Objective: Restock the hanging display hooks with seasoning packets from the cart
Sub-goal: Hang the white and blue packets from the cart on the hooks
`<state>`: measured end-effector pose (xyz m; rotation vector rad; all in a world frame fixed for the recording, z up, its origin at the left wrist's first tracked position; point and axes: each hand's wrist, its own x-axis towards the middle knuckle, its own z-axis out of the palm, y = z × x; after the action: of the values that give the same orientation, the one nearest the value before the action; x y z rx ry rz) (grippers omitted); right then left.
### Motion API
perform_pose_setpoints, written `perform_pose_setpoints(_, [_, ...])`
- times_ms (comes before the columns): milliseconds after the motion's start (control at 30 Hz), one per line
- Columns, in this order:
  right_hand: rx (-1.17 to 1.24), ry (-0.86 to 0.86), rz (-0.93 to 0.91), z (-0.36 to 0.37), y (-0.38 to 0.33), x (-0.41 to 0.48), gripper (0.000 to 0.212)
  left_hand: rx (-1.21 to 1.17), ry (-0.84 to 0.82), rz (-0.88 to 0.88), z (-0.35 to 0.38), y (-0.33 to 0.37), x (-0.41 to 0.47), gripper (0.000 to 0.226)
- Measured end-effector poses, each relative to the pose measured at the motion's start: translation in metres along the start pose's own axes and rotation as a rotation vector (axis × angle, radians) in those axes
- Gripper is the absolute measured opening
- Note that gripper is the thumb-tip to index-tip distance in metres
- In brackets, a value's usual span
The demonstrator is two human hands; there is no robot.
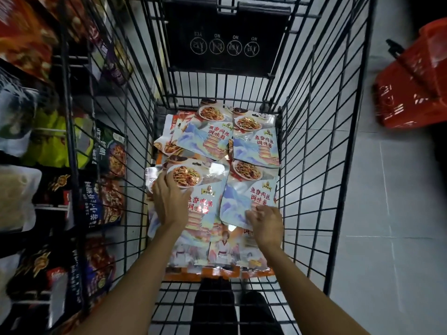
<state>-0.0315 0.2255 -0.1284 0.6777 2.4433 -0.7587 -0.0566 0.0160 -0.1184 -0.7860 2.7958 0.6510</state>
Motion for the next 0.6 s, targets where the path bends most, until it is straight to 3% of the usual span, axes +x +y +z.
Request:
perform_pose_setpoints(67, [0.088, -0.015, 0.048, -0.004, -0.003, 0.006, 0.041, 0.017, -0.003, -0.033, -0.002, -0.002, 0.001, 0.080])
perform_pose_setpoints(200, [0.282, 0.023, 0.199, -0.008, -0.023, 0.023, 0.071, 0.001, -0.087, -0.147, -0.006, -0.008, -0.005, 0.097])
perform_pose_setpoints(433, [0.040, 0.095, 0.292, -0.009, -0.035, 0.031, 0.095, -0.072, 0.054, -0.168, -0.015, 0.009, -0.009, 0.099])
perform_pose_setpoints(467, [0.076, 0.077, 0.310, -0.010, -0.036, 0.031, 0.089, -0.128, 0.061, -0.195, -0.017, 0.010, -0.010, 0.097])
perform_pose_setpoints(567, [0.459, -0.063, 0.444, -0.014, -0.038, 0.026, 0.035, -0.286, 0.009, -0.314, -0.025, 0.003, -0.008, 0.073])
perform_pose_setpoints(600, [0.565, -0.116, 0.490, -0.016, -0.039, 0.024, 0.027, -0.317, -0.050, -0.354, -0.028, -0.001, -0.006, 0.062])
